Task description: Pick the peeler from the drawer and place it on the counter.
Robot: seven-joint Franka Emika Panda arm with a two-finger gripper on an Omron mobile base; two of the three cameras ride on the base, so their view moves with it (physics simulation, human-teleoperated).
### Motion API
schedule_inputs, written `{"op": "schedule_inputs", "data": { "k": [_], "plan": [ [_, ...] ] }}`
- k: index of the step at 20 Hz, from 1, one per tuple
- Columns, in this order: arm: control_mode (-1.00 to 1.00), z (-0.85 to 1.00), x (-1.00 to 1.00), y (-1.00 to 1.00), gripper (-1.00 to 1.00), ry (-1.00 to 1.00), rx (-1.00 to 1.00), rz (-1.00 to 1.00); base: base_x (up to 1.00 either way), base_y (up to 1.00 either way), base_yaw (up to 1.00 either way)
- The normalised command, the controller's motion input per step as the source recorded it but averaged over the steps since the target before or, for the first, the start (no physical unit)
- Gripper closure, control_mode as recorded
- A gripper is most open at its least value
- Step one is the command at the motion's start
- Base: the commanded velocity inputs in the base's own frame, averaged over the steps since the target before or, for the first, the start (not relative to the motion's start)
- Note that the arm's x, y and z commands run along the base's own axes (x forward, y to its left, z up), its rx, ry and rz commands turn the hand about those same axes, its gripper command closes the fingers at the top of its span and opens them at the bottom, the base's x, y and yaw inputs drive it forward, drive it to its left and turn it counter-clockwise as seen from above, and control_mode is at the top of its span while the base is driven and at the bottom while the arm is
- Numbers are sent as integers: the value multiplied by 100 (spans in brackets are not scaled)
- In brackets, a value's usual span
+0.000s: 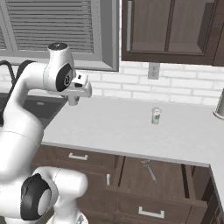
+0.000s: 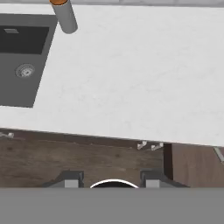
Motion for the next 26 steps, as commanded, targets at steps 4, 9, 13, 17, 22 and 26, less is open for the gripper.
{"op": "schedule_inputs", "data": {
  "k": [4,9,13,17,22,26],
  "plan": [
    [-100,0,-16,-14,-100,-3,2,0,0,0,0],
    [-100,0,-27,-88,-100,-6,7,-14,0,0,0],
    [-100,-13,-8,-100,-100,0,17,-26,0,0,0],
    [-100,-12,-1,-100,-100,0,10,-23,0,0,0],
    [-100,-18,-11,-100,-100,1,0,-14,0,0,0],
    [-100,-46,-31,-100,-100,7,0,-9,0,0,0]
  ]
}}
